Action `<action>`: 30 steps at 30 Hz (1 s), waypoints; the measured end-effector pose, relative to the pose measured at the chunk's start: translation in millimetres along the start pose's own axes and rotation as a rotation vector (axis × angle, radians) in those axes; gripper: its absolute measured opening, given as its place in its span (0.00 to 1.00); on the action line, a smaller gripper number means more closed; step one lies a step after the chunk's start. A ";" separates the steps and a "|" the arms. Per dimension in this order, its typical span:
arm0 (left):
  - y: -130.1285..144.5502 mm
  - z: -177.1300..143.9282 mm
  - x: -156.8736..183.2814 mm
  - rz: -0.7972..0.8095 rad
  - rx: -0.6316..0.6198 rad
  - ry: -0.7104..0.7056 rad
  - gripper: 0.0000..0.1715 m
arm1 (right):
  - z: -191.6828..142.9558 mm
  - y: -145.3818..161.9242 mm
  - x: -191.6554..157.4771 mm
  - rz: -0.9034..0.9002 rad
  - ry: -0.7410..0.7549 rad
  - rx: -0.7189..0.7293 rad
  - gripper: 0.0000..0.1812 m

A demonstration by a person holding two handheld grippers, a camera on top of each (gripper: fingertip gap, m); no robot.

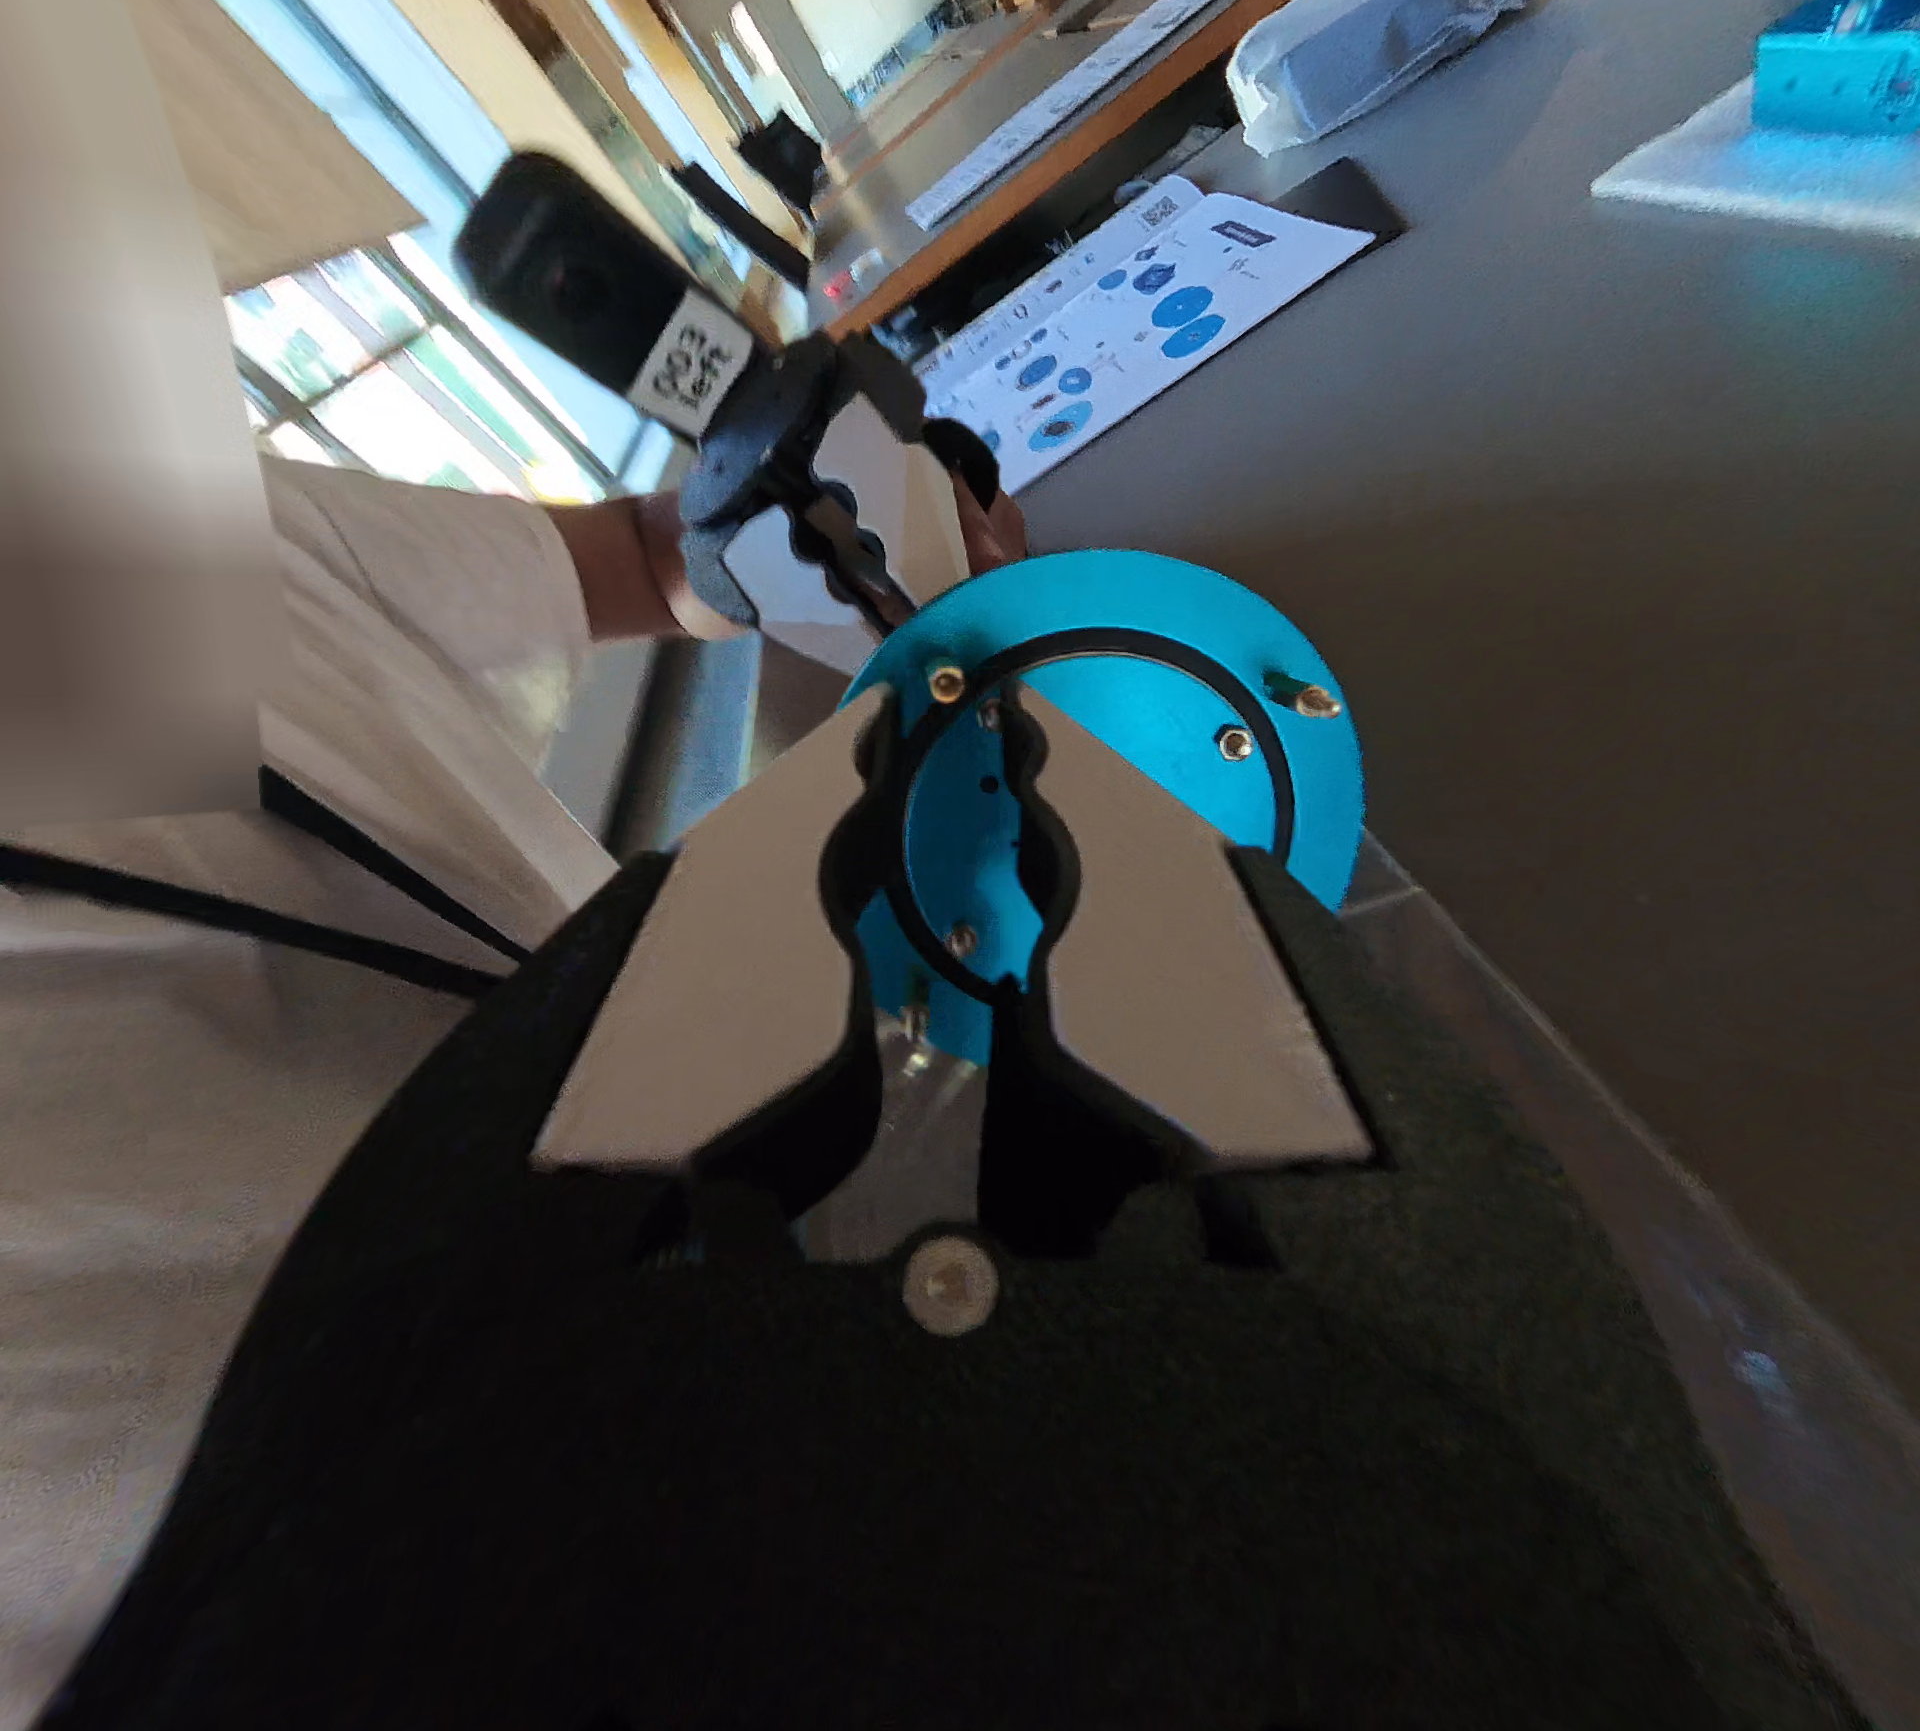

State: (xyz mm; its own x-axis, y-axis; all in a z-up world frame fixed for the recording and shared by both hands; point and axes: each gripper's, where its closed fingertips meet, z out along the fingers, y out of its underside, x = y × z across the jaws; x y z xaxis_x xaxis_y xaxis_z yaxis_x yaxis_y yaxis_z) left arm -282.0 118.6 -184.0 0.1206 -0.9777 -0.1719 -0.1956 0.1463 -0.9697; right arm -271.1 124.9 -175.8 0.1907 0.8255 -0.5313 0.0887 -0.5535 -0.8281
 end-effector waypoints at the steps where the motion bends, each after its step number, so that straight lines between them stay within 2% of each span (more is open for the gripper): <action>1: 0.3 -0.5 0.0 -0.010 0.004 0.007 0.03 | -2.6 0.2 -1.4 -0.088 0.017 -0.028 0.12; 3: 1.2 -1.4 -0.9 -0.032 0.004 0.018 0.03 | -8.5 -1.1 -9.8 -0.323 0.029 -0.095 0.24; 5: 1.0 -1.8 1.7 -0.073 0.001 0.056 0.03 | -10.5 0.3 -12.1 -0.597 0.085 -0.208 0.24; 9: -1.4 -0.7 9.6 -0.189 -0.002 0.161 0.03 | -10.5 0.8 -7.9 -1.021 0.246 -0.453 0.24; 13: -3.7 1.1 10.8 -0.325 -0.001 0.240 0.03 | -9.4 -1.6 -1.6 -1.294 0.266 -0.612 0.17; 17: -4.3 1.4 6.5 -0.404 0.000 0.260 0.03 | -7.2 2.9 5.1 -1.401 0.264 -0.736 0.11; 20: -3.6 0.7 5.5 -0.404 -0.007 0.262 0.02 | -3.1 4.2 5.4 -1.433 0.259 -0.751 0.11; 26: -2.0 -0.5 2.6 -0.349 -0.023 0.228 0.02 | 2.9 13.7 13.6 -1.268 0.207 -0.752 0.18; 28: -1.9 -0.5 3.4 -0.321 -0.028 0.220 0.02 | 1.2 17.7 24.6 -1.221 0.216 -0.778 0.17; 30: -1.2 -1.2 2.9 -0.311 -0.032 0.214 0.02 | 1.2 9.8 25.6 -1.198 0.234 -0.729 0.16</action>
State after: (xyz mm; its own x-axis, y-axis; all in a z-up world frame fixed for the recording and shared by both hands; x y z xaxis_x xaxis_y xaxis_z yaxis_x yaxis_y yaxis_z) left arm -282.6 115.5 -183.2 -0.0260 -0.9846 0.1729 -0.2124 -0.1636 -0.9634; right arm -266.5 140.8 -197.7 -0.2102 0.8310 0.5151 0.7714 0.4647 -0.4348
